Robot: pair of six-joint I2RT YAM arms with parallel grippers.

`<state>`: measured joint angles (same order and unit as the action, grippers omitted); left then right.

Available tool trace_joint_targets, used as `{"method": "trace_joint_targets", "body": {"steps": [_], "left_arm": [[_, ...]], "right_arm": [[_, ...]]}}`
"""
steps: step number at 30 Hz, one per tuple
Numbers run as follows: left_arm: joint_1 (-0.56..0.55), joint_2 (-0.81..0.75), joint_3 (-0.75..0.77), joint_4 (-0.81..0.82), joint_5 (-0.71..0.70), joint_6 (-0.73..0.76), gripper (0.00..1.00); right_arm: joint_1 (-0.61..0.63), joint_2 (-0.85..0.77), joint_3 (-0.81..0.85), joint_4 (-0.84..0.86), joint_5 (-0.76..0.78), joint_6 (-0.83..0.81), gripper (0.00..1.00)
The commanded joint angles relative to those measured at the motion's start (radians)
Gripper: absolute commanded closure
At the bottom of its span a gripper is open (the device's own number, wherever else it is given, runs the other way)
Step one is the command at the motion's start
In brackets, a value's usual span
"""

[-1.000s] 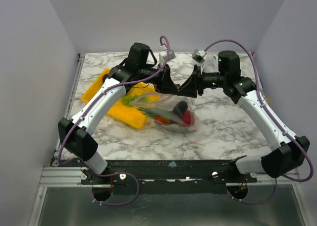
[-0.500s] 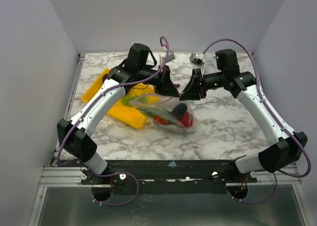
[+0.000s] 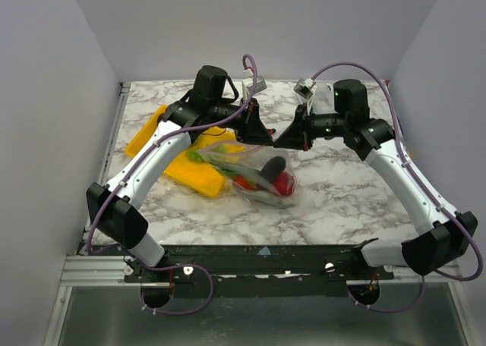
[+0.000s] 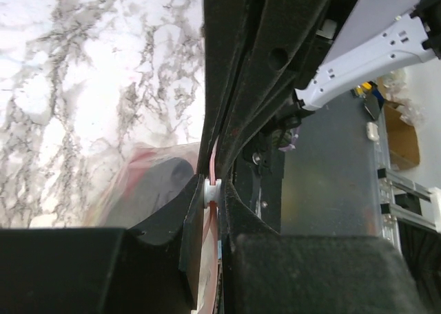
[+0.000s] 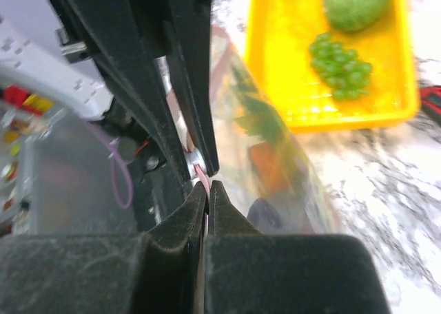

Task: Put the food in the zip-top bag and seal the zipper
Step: Zip the zipper food storage bag at the center of the board.

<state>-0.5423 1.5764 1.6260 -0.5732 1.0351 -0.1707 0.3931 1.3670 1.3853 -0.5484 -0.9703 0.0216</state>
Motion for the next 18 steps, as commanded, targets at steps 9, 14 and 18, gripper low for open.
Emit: {"method": "trace_joint_targets", "body": {"steps": [9,14,18], "left_arm": [[-0.004,-0.056,-0.032,-0.051,-0.038,-0.023,1.0],[0.007,-0.089,-0.066,-0.105,-0.093,0.014,1.0],[0.021,-0.152,-0.125,-0.111,-0.155,0.02,1.0]], "right_arm": [[-0.007,-0.199,-0.288,0.476,0.538,0.506,1.0],[-0.008,-0.227,-0.319,0.467,0.62,0.519,1.0],[-0.009,-0.233,-0.325,0.467,0.634,0.52,1.0]]}}
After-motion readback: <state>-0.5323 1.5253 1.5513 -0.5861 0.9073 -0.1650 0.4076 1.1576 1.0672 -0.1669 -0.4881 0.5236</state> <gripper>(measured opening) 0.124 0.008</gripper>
